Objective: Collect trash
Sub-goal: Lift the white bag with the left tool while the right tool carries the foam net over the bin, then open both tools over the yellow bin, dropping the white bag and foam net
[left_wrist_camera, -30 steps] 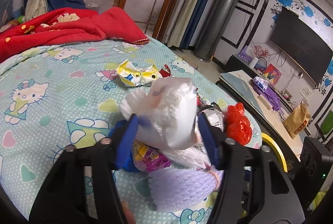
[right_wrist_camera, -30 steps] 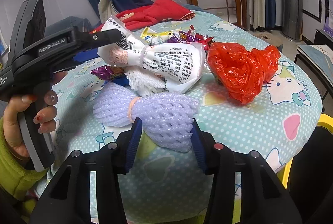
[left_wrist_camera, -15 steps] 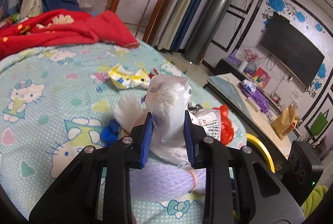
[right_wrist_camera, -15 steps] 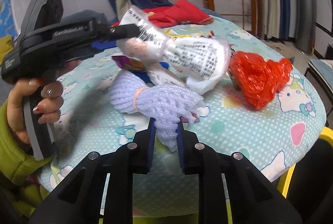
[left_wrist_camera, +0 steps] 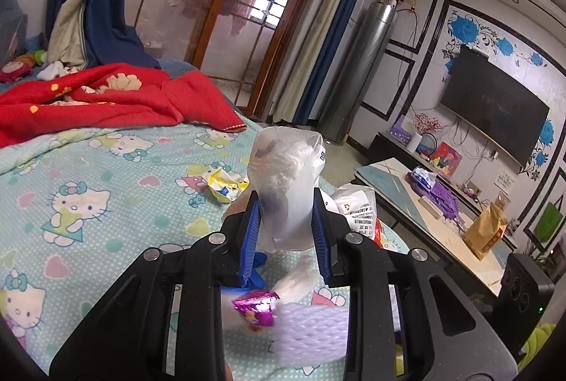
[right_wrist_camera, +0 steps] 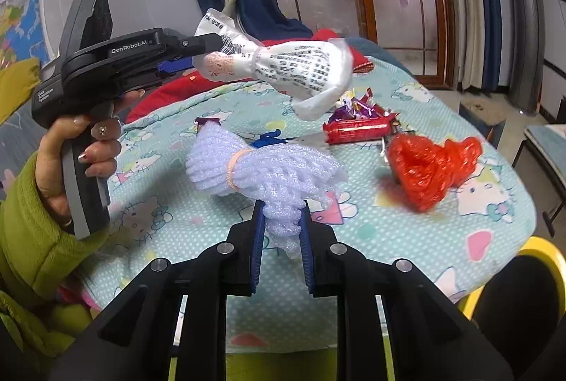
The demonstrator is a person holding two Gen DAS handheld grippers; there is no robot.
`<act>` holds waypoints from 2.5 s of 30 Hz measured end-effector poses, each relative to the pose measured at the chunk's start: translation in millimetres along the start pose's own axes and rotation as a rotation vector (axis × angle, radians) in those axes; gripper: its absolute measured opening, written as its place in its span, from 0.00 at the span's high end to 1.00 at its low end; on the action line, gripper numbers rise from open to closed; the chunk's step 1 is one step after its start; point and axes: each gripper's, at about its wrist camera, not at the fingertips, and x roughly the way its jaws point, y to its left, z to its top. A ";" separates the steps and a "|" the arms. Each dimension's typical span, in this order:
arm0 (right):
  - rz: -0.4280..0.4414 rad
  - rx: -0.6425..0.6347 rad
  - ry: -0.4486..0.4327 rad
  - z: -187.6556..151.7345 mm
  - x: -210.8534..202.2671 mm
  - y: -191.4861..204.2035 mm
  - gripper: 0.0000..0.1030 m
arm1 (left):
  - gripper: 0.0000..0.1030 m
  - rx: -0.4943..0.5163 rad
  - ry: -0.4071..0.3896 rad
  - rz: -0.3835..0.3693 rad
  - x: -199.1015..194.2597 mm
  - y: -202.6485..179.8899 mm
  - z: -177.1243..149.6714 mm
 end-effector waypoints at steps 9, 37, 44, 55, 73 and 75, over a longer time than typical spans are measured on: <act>-0.092 0.070 0.007 -3.2 -17.4 -22.5 0.82 | 0.79 0.019 0.025 0.001 6.6 -9.2 -14.8; -0.325 0.331 -0.013 -23.0 -74.0 -105.6 0.82 | 0.79 0.101 0.099 -0.054 18.9 -33.0 -47.2; -0.371 0.373 -0.070 -25.8 -98.8 -121.6 0.82 | 0.79 0.145 0.089 -0.099 20.7 -63.8 -45.4; -0.491 0.445 -0.132 -40.6 -132.5 -146.5 0.82 | 0.79 0.205 0.115 -0.169 35.1 -105.3 -56.4; -0.692 0.623 -0.114 -86.8 -168.2 -191.4 0.82 | 0.79 0.389 0.199 -0.328 75.2 -212.8 -95.8; -0.702 0.638 -0.115 -89.5 -170.0 -195.4 0.82 | 0.79 0.413 0.218 -0.341 80.9 -221.8 -102.8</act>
